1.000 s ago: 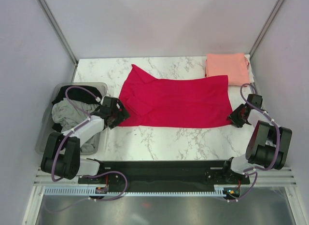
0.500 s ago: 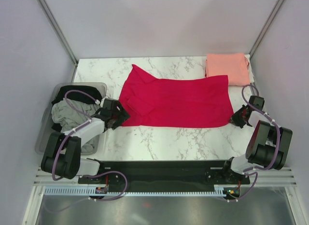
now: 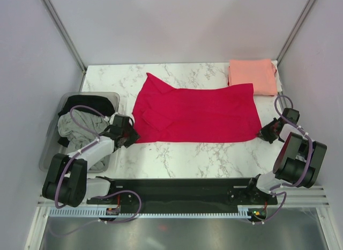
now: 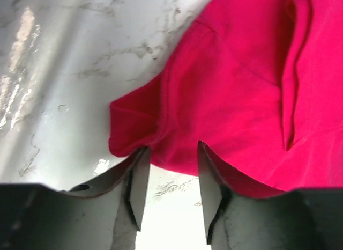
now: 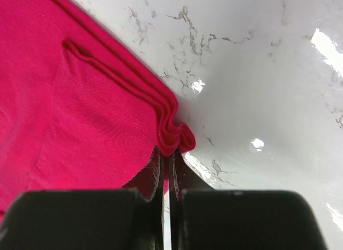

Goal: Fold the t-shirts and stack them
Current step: Fold the tshirt

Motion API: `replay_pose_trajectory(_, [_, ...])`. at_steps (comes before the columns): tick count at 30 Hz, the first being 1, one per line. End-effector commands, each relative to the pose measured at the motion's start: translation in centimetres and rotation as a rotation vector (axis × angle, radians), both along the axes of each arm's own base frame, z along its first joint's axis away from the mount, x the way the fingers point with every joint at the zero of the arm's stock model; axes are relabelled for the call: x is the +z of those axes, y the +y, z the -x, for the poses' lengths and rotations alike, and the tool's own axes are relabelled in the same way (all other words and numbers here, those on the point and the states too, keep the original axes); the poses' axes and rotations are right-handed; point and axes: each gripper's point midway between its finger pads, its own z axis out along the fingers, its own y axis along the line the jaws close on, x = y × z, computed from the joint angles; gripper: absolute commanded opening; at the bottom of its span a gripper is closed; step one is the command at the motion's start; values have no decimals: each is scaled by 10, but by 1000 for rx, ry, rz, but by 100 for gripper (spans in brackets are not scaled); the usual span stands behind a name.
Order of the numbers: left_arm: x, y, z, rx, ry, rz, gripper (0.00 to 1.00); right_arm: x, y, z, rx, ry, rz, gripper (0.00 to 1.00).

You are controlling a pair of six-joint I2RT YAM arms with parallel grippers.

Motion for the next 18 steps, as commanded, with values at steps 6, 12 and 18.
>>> replay_pose_trajectory(6, [-27, 8, 24, 18, 122, -92, 13, -15, 1, 11, 1, 38, -9, 0])
replay_pose_trajectory(12, [8, -4, -13, -43, 70, -108, 2, 7, 8, -6, 18, -27, -63, 0])
replay_pose_trajectory(18, [153, 4, -54, -46, -177, -171, 2, 109, -13, -36, -2, -128, 38, 0])
